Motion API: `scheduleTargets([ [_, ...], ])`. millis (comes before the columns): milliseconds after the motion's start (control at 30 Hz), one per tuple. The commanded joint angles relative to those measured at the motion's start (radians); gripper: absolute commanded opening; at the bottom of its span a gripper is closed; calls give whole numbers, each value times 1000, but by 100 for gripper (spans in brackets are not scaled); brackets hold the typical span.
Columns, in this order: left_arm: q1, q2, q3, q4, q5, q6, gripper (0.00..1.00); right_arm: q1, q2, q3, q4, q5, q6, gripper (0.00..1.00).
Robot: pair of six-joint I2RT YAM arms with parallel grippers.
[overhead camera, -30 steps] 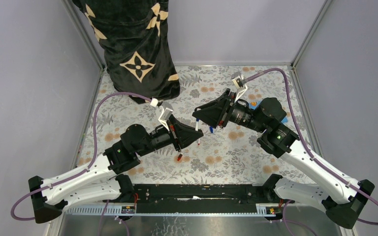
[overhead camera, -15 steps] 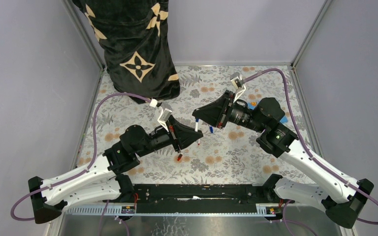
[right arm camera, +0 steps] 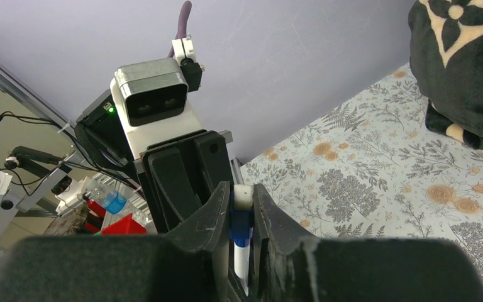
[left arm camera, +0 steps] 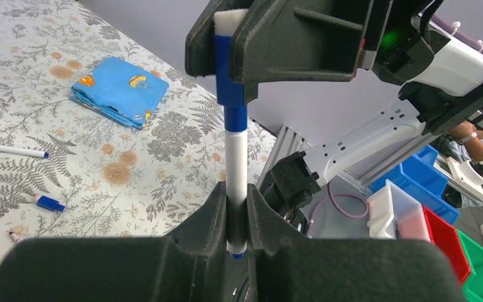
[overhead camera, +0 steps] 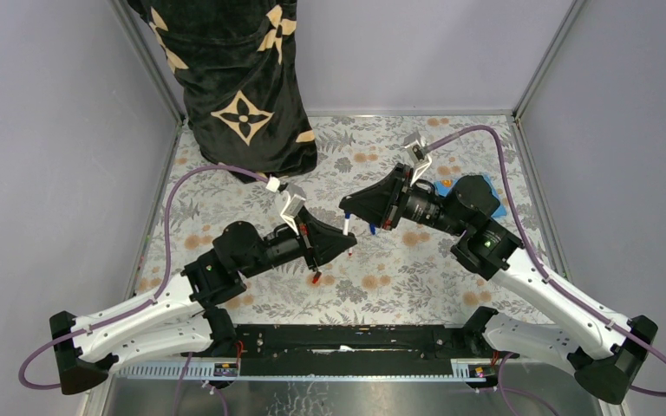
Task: Insert the pens into the pen caps
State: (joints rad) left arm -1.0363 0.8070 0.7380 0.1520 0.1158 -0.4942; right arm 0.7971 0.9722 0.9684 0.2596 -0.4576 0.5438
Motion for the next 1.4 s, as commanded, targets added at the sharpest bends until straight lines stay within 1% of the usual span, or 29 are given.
scheduleTargets([
  [0,5,-51,24,188,-36,35,0,9,-10,-70,-108,-84,-10,0],
  [300,5,-47,80,199,-50,81,0,58,-56,-211,-138,-69,18,0],
  [633,5,-7,81,284,-48,73,0,136,-118,-401,-100,28,81,0],
  [867,5,32,106,331,-49,68,0,218,-98,-456,-68,124,77,0],
  [1067,11,9,119,321,-82,89,0,264,-107,-507,-86,145,70,0],
  [1367,39,-7,135,326,-67,76,0,359,-103,-581,-95,209,61,0],
])
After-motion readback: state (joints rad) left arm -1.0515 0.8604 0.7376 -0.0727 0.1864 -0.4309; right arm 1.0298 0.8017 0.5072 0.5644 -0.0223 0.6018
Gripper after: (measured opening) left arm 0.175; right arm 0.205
